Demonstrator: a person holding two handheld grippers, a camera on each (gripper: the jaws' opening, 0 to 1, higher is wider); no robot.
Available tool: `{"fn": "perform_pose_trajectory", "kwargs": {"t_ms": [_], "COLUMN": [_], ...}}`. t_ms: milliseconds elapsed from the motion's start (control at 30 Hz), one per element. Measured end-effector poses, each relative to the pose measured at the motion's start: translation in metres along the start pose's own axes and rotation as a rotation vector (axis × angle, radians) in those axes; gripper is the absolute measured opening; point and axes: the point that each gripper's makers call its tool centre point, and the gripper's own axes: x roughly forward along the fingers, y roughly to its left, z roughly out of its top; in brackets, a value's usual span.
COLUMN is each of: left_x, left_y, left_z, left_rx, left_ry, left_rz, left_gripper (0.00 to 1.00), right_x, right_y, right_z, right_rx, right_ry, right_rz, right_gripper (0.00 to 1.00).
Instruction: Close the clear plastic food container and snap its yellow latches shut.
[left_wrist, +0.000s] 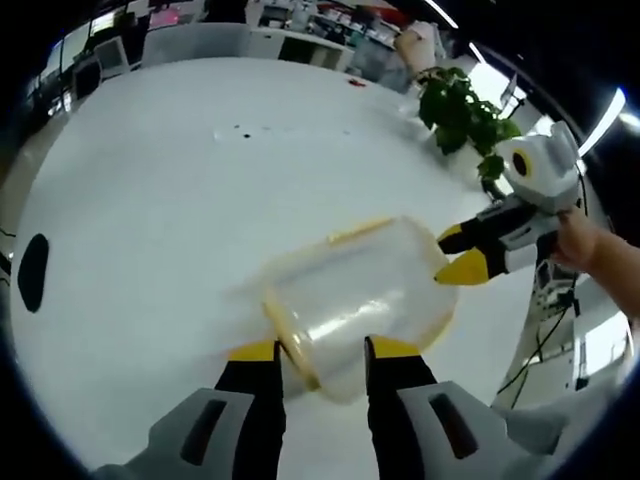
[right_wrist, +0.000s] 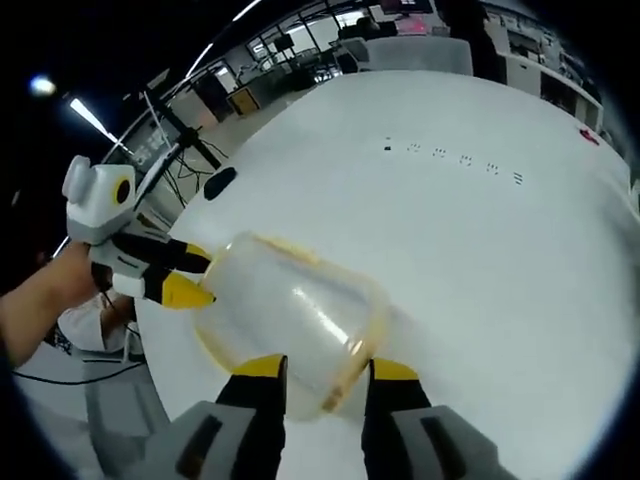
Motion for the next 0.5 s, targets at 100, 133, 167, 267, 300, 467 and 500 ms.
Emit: {"fn": "perform_pose_trajectory", "kwargs": {"t_ms": [100, 133, 167, 267, 300, 467, 500], "left_x": [0.0, -0.0002, -0.0001, 0.0, 0.0001, -0.0003, -0.0005], "left_y": [0.001, 0.0009, 0.001, 0.001, 0.0011, 0.0014, 0.0017], "left_z": [-0.0002, -0.0004, -0.0005, -0.0007, -0.0008, -0.0013, -0.0013], "left_rx": [0.006, 0.01, 0.012, 0.016, 0.017, 0.027, 0.027], "left_ry": [0.002, 0.004, 0.005, 0.006, 0.005, 0.003, 0.004], "left_rz": [-0.005, -0.006, -0.007, -0.009, -0.01, -0.015, -0.015], "left_gripper": [0.28, 0.28, 0.28, 0.28, 0.28, 0.29, 0.29], "right_x": [0.0, 0.0006, -0.0002, -0.0001, 0.0, -0.0015, -0.0025], "right_y": [0.0012, 0.0014, 0.0016, 0.0021, 0.0022, 0.003, 0.0033], "right_z": [-0.0012, 0.0003, -0.0025, -0.0025, -0.0044, -0.0053, -0.0074], "right_rx": [0.008, 0.011, 0.014, 0.022, 0.025, 0.036, 0.035], "right_ry": [-0.001, -0.001, -0.003, -0.01, -0.013, -0.039, -0.044], "right_rz": [-0.005, -0.006, -0.007, -0.012, -0.015, -0.03, -0.032], "right_gripper": [0.27, 0.27, 0.27, 0.27, 0.27, 0.28, 0.28]}}
